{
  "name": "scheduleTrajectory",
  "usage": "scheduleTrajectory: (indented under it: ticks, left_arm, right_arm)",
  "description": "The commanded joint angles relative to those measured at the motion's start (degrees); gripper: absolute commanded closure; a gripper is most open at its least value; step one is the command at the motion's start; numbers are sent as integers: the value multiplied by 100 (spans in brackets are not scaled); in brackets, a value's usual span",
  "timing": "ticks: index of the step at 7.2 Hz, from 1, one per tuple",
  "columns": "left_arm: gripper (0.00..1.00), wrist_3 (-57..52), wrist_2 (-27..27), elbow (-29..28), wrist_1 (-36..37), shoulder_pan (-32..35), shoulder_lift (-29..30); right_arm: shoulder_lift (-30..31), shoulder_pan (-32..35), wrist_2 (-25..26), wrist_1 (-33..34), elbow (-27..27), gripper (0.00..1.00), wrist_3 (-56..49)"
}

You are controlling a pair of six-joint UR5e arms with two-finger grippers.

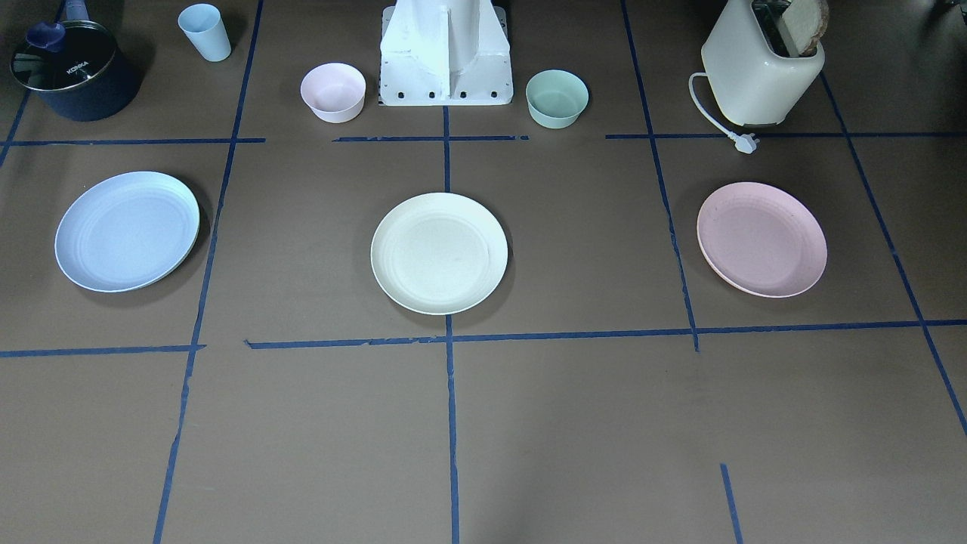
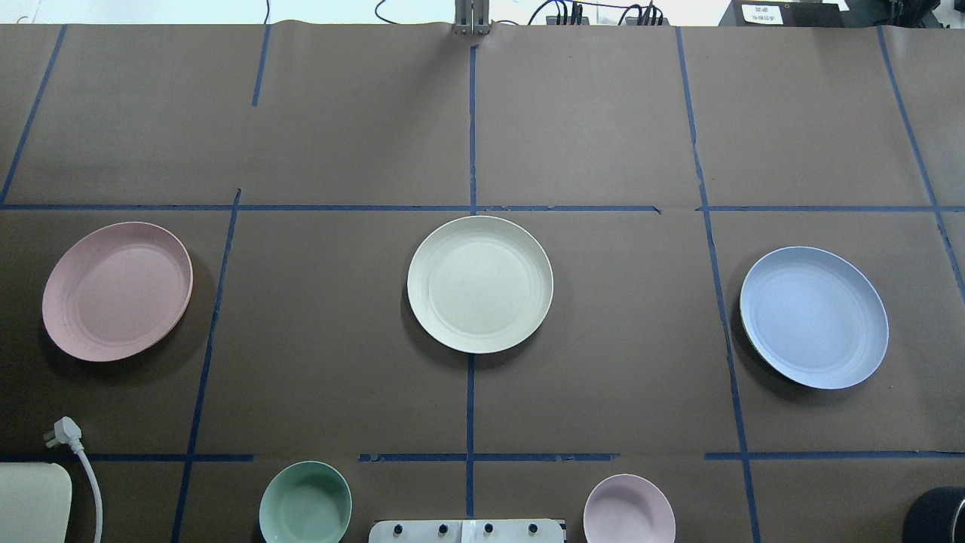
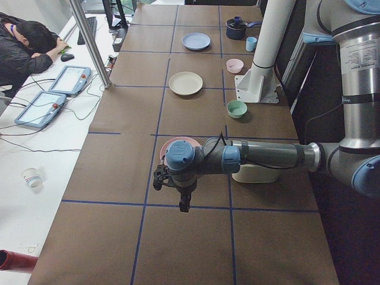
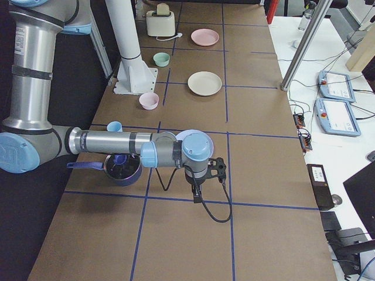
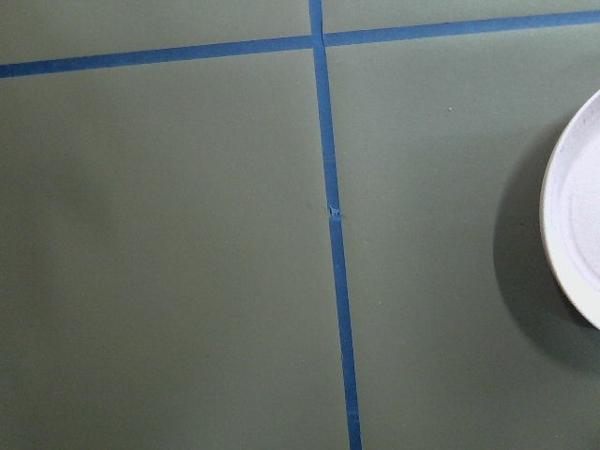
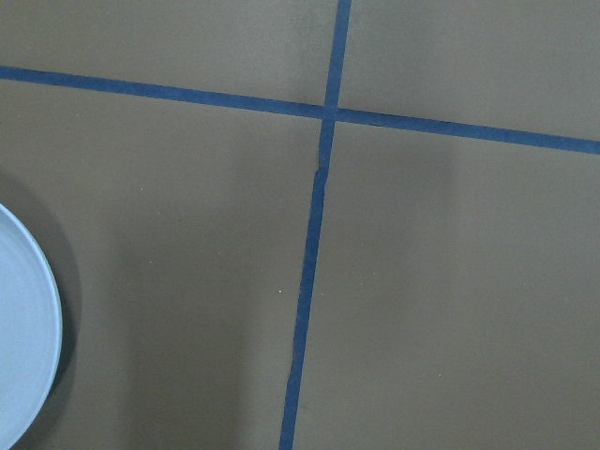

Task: Stack three plates with pink and blue

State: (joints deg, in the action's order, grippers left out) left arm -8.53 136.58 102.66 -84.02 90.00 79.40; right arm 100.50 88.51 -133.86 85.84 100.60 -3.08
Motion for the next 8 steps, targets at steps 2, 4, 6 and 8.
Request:
scheduleTrajectory:
  ticks: [2, 4, 6, 8]
  left_arm:
    - [0, 9, 9, 35, 17, -9, -4]
    - [0, 26, 78, 44, -43, -9, 83]
    - [0, 70, 79, -95, -761, -18, 461]
    - [0, 0, 71, -62, -896, -35, 541]
  right_arm:
    - [5, -79, -70, -85, 13, 0, 0]
    - [5, -149, -70, -85, 13, 0, 0]
    - [-4, -158, -44, -76, 4, 0, 0]
    - [-4, -158, -53, -76, 12, 0, 0]
